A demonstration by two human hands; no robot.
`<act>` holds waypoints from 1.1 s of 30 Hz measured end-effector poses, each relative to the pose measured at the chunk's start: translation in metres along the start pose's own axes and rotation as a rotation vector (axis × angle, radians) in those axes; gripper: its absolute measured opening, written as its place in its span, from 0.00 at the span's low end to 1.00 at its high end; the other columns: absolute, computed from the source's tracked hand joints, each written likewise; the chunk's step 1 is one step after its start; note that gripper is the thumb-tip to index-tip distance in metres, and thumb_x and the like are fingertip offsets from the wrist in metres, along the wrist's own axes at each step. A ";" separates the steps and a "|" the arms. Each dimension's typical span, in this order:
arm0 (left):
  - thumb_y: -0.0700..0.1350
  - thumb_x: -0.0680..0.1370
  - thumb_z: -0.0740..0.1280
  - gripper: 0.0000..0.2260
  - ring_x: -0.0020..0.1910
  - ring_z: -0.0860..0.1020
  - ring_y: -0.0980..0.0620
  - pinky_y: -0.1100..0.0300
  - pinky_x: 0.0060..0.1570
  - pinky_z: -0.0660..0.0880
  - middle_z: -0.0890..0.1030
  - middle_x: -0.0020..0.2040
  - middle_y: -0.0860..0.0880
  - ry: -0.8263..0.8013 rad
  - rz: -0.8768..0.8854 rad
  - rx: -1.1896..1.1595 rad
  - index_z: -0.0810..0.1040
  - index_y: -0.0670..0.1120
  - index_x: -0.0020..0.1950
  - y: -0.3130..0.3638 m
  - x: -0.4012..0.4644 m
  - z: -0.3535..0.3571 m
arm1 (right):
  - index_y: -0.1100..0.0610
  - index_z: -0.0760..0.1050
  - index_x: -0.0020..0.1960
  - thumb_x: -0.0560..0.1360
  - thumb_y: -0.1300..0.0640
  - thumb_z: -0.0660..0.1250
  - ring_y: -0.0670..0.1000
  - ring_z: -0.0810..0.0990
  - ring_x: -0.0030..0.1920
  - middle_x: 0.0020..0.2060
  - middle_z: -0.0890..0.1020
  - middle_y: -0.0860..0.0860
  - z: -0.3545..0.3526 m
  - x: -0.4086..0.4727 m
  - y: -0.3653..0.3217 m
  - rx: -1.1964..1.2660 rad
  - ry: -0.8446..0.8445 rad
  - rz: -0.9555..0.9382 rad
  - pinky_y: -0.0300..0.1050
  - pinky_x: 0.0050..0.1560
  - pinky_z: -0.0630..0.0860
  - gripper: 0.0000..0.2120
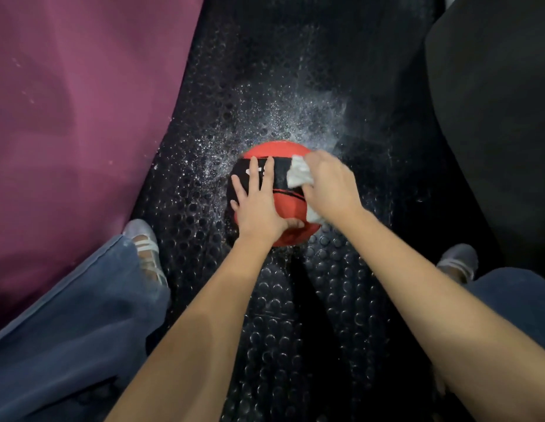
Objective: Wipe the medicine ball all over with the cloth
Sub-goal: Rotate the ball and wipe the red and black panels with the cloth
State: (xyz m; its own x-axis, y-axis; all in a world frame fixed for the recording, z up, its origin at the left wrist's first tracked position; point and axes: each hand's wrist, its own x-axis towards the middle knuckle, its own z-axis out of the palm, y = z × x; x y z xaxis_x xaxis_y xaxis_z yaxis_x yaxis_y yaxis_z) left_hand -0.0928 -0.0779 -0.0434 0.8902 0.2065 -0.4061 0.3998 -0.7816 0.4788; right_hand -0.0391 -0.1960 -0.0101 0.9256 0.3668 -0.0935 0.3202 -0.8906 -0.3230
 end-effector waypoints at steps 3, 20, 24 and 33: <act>0.57 0.63 0.80 0.60 0.77 0.38 0.38 0.32 0.71 0.52 0.36 0.79 0.54 0.003 -0.001 0.040 0.38 0.55 0.79 0.005 -0.006 0.005 | 0.61 0.72 0.53 0.73 0.66 0.61 0.60 0.75 0.53 0.53 0.76 0.57 -0.005 0.031 0.006 -0.007 0.005 0.109 0.48 0.44 0.67 0.09; 0.54 0.64 0.80 0.59 0.77 0.38 0.39 0.34 0.73 0.50 0.38 0.79 0.54 0.012 0.012 -0.051 0.40 0.55 0.79 -0.005 0.000 0.000 | 0.58 0.73 0.56 0.73 0.64 0.61 0.56 0.72 0.56 0.55 0.77 0.53 0.005 -0.018 -0.007 -0.028 0.031 0.017 0.49 0.44 0.69 0.12; 0.58 0.60 0.81 0.62 0.78 0.39 0.40 0.39 0.74 0.47 0.37 0.79 0.53 0.028 0.031 -0.006 0.39 0.54 0.79 -0.014 0.001 0.000 | 0.60 0.72 0.54 0.74 0.62 0.62 0.60 0.75 0.54 0.52 0.78 0.57 0.000 0.024 0.007 0.062 0.055 0.242 0.47 0.43 0.65 0.09; 0.59 0.59 0.81 0.63 0.78 0.39 0.41 0.40 0.74 0.47 0.37 0.79 0.53 0.036 0.027 -0.057 0.40 0.54 0.79 -0.027 0.001 -0.002 | 0.59 0.72 0.52 0.73 0.63 0.62 0.58 0.75 0.52 0.50 0.78 0.55 0.002 0.008 -0.006 0.069 0.047 0.155 0.45 0.41 0.63 0.08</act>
State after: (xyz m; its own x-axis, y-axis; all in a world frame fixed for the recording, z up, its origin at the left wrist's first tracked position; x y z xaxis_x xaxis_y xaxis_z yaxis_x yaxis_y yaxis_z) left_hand -0.1022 -0.0551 -0.0550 0.9077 0.2072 -0.3649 0.3863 -0.7524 0.5335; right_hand -0.0341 -0.1875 -0.0106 0.9717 0.2120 -0.1037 0.1597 -0.9142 -0.3725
